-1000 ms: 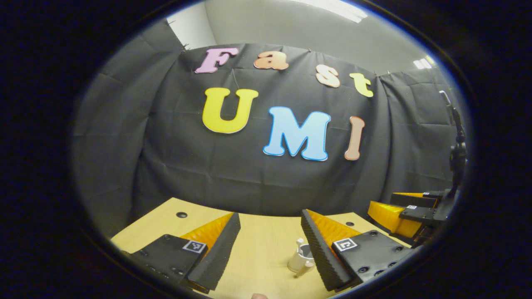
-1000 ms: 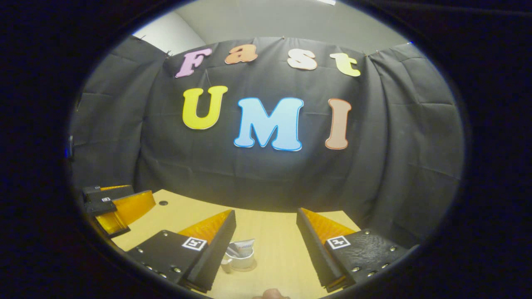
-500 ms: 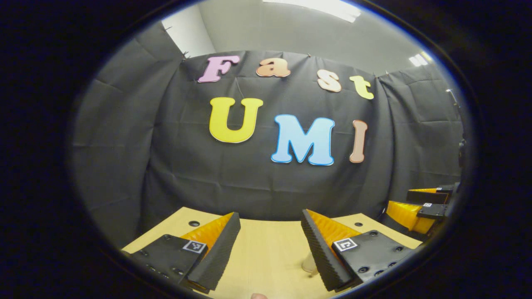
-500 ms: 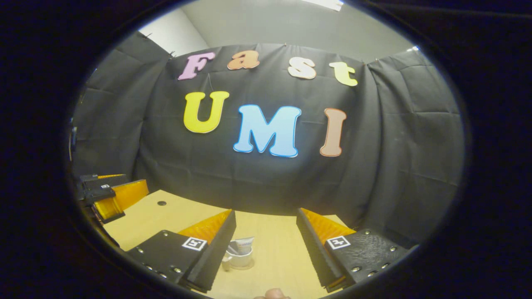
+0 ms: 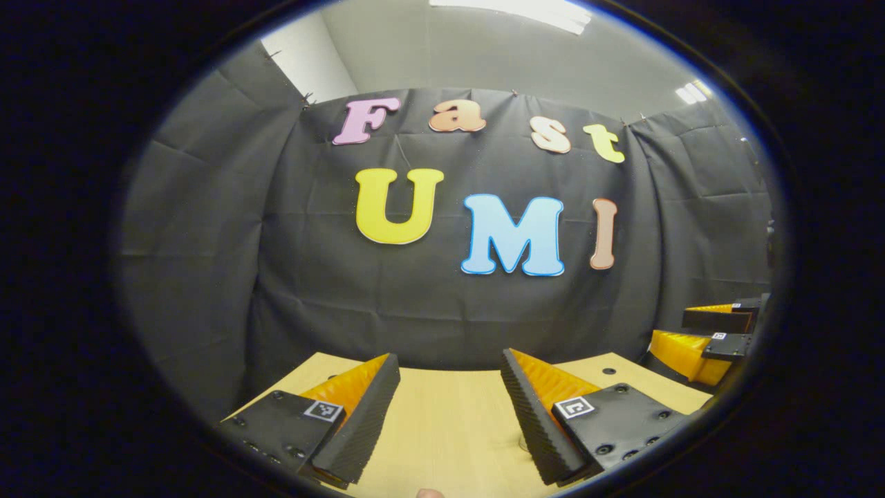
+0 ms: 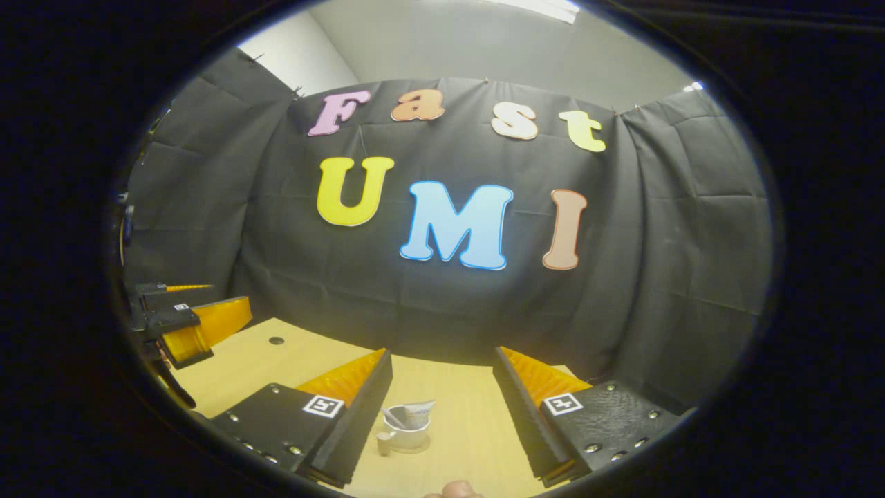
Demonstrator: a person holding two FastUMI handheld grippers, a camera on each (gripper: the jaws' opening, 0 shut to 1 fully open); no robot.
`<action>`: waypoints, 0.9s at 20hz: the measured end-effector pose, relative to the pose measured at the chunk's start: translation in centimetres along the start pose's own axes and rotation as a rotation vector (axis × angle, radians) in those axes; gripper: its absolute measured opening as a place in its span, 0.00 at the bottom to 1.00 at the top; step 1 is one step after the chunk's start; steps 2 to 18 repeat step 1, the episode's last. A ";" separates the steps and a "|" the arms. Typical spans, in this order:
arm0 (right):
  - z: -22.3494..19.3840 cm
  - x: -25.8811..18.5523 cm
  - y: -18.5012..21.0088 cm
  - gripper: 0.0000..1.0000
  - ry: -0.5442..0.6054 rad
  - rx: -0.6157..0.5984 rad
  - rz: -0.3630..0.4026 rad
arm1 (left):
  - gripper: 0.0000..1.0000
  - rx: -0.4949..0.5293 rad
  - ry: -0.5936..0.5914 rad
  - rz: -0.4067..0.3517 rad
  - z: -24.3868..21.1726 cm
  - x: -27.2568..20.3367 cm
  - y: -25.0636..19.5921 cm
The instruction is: Put the toothbrush and toothpaste on the desktop into the cup, then pick up the cup and place it on the coaster on the desktop.
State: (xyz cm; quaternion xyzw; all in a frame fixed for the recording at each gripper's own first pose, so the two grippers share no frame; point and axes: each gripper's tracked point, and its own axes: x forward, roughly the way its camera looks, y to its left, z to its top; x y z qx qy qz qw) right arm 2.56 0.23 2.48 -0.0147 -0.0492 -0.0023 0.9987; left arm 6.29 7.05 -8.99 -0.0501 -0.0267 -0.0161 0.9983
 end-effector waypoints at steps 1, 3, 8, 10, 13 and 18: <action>0.0 0.0 0.1 0.89 -0.002 -0.001 0.003 | 0.88 0.002 -0.001 0.001 0.1 0.1 0.1; 0.0 0.0 0.1 0.89 -0.002 -0.001 0.003 | 0.88 0.002 -0.001 0.001 0.1 0.1 0.1; 0.0 0.0 0.1 0.89 -0.002 -0.001 0.003 | 0.88 0.002 -0.001 0.001 0.1 0.1 0.1; 0.0 0.0 0.1 0.89 -0.002 -0.001 0.003 | 0.88 0.002 -0.001 0.001 0.1 0.1 0.1; 0.0 0.0 0.1 0.89 -0.002 -0.001 0.003 | 0.88 0.002 -0.001 0.001 0.1 0.1 0.1; 0.0 0.0 0.1 0.89 -0.002 -0.001 0.003 | 0.88 0.002 -0.001 0.001 0.1 0.1 0.1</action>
